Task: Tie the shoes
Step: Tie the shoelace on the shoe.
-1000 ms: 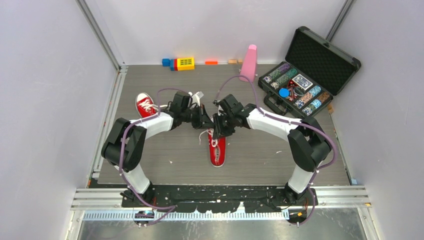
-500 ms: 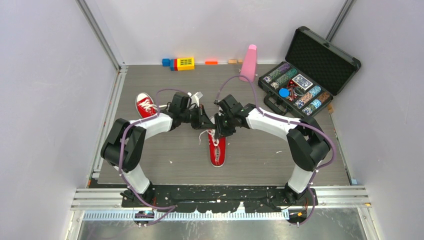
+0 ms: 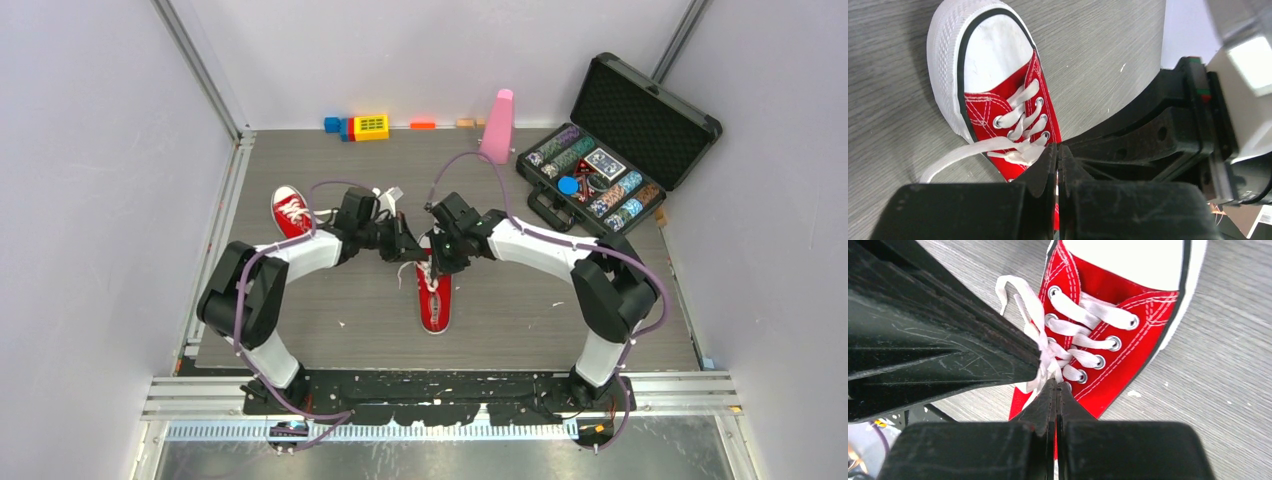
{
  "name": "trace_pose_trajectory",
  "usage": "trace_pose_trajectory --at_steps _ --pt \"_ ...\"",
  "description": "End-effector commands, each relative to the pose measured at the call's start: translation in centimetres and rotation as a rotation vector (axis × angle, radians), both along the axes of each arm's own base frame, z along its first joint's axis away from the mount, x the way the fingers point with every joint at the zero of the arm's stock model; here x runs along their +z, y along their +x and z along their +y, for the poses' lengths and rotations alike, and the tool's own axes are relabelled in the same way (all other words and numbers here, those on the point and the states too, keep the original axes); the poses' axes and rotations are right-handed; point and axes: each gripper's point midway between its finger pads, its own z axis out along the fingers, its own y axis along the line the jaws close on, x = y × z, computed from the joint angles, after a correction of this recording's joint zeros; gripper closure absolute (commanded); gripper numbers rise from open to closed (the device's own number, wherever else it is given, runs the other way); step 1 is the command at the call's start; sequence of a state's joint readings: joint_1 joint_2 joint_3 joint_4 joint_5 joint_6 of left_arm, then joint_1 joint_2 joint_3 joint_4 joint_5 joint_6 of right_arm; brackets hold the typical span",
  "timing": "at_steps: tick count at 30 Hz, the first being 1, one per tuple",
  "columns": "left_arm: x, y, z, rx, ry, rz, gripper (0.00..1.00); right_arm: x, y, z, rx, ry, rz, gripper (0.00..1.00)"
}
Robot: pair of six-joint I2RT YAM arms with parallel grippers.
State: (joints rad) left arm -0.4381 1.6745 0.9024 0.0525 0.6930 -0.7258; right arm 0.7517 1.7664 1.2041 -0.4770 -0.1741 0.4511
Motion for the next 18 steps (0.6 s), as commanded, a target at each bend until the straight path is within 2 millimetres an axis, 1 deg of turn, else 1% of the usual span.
trace_pose_trajectory --at_steps 1,6,13,18 --pt "2.1 -0.3 0.3 -0.001 -0.035 -0.061 1.00 3.1 1.6 -1.4 -0.085 -0.024 -0.137 1.00" --pt "2.2 -1.3 0.6 0.002 -0.040 -0.063 1.00 3.9 2.2 -2.9 -0.167 -0.048 -0.216 1.00" --pt "2.4 -2.4 0.9 0.000 -0.047 -0.061 1.00 3.7 2.4 -2.6 -0.184 -0.043 -0.235 1.00" --pt "2.2 -3.1 1.2 0.007 -0.046 -0.057 1.00 4.2 3.3 -2.5 -0.279 -0.008 -0.296 1.00"
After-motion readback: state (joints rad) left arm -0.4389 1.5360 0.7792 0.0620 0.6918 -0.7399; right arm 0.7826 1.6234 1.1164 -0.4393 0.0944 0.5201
